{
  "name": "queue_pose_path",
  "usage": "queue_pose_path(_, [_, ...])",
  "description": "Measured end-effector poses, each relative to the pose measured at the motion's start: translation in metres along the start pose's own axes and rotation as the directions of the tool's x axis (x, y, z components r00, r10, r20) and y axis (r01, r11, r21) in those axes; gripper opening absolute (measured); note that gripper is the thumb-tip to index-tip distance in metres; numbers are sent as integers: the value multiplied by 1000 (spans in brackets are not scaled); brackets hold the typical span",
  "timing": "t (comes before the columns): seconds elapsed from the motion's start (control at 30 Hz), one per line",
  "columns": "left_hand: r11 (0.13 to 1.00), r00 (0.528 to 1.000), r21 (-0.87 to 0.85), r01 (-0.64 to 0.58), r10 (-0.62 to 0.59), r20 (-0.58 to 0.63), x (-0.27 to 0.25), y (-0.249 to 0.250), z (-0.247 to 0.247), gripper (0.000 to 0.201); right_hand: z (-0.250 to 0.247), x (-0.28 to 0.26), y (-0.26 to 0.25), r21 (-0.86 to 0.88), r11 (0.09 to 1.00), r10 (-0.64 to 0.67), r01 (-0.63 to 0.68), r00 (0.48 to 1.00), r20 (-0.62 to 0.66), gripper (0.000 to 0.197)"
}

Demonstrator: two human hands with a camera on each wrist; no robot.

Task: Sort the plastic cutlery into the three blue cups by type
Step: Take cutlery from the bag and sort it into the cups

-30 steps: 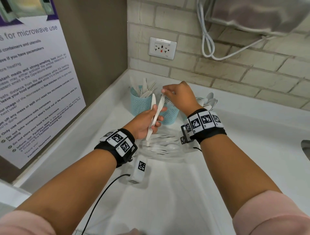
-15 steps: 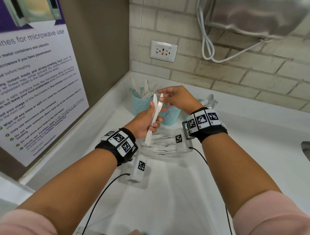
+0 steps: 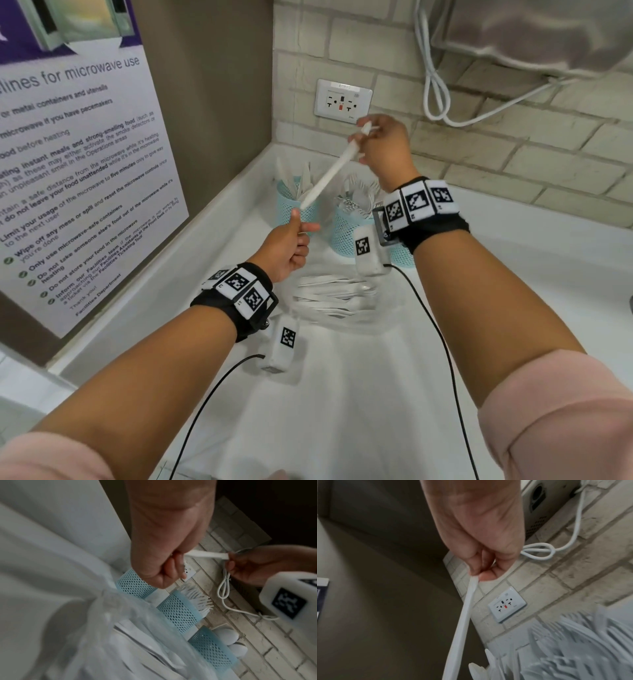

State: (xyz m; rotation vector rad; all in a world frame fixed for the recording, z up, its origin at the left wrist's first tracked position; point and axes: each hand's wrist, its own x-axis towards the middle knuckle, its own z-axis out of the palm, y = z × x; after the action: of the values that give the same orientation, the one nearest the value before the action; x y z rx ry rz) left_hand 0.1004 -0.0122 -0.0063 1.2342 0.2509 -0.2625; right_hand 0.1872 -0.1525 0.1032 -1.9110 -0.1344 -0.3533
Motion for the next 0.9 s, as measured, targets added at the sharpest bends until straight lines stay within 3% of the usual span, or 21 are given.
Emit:
queue_pose_path(0.07, [997, 998, 79, 0, 5, -62, 2, -3, -2, 38, 8, 7, -5, 23, 996, -80, 84, 987, -141, 24])
queue_pose_path(0.13, [976, 998, 218, -6, 21, -66, 2, -5, -2, 28, 22, 6, -6, -5, 987, -158, 160, 969, -191, 23])
queue_pose_path(0.3, [803, 997, 592, -78, 66, 41, 1, -14, -3, 14, 58, -6, 14, -202, 944, -259, 259, 965, 26, 25])
queue_pose_path(0.4, [656, 984, 736, -168, 67, 164, 0, -18, -8, 9, 77, -9, 35, -410, 857, -244, 313, 946, 212, 26])
queue_pose_path(0.5, [494, 969, 837, -235, 58, 238, -1, -20, -9, 13, 84, -14, 48, -616, 701, -188, 360, 926, 327, 28])
queue_pose_path(0.63, [344, 953, 892, -292, 30, 301, -2, -22, -4, 21, 75, -16, 37, -696, 578, -127, 426, 890, 439, 32])
queue_pose_path(0.7, [275, 947, 910, -310, 9, 320, -3, -23, -1, 24, 64, -12, 27, -692, 583, -97, 425, 882, 460, 33])
queue_pose_path(0.8, [194, 943, 925, -327, 1, 333, -3, -25, 4, 30, 34, -10, 3, -649, 702, 33, 293, 897, 441, 29])
queue_pose_path(0.9, [124, 945, 939, -322, -9, 326, -2, -28, 9, 35, 1, -22, -13, -752, 615, 340, 235, 782, 522, 26])
